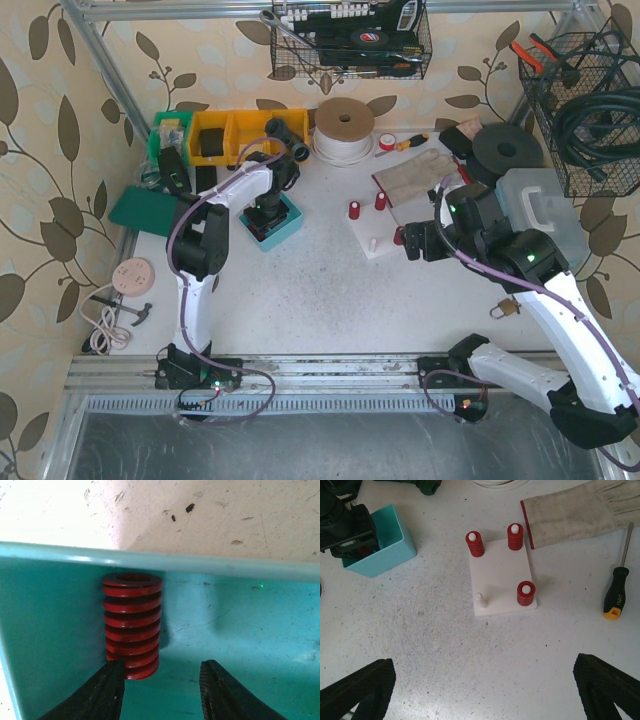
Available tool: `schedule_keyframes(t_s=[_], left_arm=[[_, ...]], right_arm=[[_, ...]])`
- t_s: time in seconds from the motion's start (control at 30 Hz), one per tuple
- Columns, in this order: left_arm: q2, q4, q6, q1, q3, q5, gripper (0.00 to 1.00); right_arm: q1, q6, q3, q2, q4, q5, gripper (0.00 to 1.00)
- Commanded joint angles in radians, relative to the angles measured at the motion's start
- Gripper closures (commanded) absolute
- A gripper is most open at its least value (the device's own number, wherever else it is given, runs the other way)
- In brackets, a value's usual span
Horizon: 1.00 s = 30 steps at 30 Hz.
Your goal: Install the large spring
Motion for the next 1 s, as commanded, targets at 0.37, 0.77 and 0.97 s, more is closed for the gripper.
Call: schedule_keyframes(t_s=[0.37, 0.77, 0.97], left_arm=[[0.048, 0.135, 0.058, -0.004, 0.049, 0.035, 0.52], [-0.022, 0.026, 0.113, 0.003, 0.139, -0.036, 0.52], [-0.038, 0.132, 0.132, 0.015, 0.027, 0.000, 0.52]], right_arm=[[0.001, 0.012, -0.001, -0.006, -0.033, 0.028, 0.04], [0.002, 0.022, -0.023, -0.002, 0.002, 0.003, 0.04], [0.001, 0.022, -0.020, -0.002, 0.000, 0.006, 0.04]])
